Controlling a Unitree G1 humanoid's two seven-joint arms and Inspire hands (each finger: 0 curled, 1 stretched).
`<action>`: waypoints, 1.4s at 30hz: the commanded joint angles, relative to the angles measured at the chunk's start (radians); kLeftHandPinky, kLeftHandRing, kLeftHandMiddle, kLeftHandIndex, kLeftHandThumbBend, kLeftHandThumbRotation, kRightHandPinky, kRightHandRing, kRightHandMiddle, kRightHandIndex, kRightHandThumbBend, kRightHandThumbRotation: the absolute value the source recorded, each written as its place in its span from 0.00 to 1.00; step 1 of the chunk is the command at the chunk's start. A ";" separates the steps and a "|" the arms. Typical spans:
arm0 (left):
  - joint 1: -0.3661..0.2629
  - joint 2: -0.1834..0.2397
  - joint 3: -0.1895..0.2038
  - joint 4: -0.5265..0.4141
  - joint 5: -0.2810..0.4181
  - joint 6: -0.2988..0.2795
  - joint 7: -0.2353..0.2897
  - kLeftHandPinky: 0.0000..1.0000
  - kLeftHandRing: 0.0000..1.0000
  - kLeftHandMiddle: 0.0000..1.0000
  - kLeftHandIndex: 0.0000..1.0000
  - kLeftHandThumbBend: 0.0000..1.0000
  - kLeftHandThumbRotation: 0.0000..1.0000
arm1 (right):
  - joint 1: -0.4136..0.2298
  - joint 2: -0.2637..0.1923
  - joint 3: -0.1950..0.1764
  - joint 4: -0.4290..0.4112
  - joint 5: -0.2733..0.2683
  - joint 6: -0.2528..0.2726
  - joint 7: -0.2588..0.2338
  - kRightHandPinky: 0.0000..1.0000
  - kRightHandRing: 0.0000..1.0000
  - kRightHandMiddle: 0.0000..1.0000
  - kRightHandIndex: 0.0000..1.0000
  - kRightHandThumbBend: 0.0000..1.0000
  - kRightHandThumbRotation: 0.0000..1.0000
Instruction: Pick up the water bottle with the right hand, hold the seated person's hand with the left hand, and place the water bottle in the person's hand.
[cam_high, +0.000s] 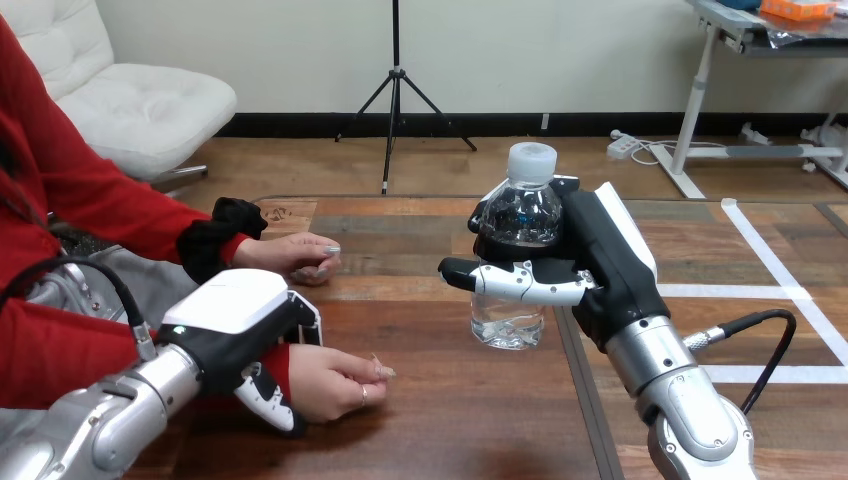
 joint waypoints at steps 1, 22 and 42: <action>-0.021 0.004 0.042 -0.108 -0.038 0.001 -0.021 0.42 0.41 0.46 0.47 0.96 0.00 | -0.079 0.007 -0.007 0.001 -0.002 -0.038 -0.017 0.24 0.29 0.36 0.39 0.88 0.00; 0.033 -0.005 0.106 -0.315 -0.120 0.064 -0.115 0.39 0.42 0.47 0.48 0.93 0.00 | -0.115 0.043 0.027 0.152 -0.046 -0.096 -0.051 0.28 0.32 0.38 0.39 0.86 0.00; 0.043 0.006 0.136 -0.392 -0.124 0.075 -0.134 0.37 0.40 0.45 0.47 0.93 0.00 | -0.136 0.083 0.052 0.300 -0.080 -0.162 -0.084 0.28 0.33 0.38 0.40 0.86 0.00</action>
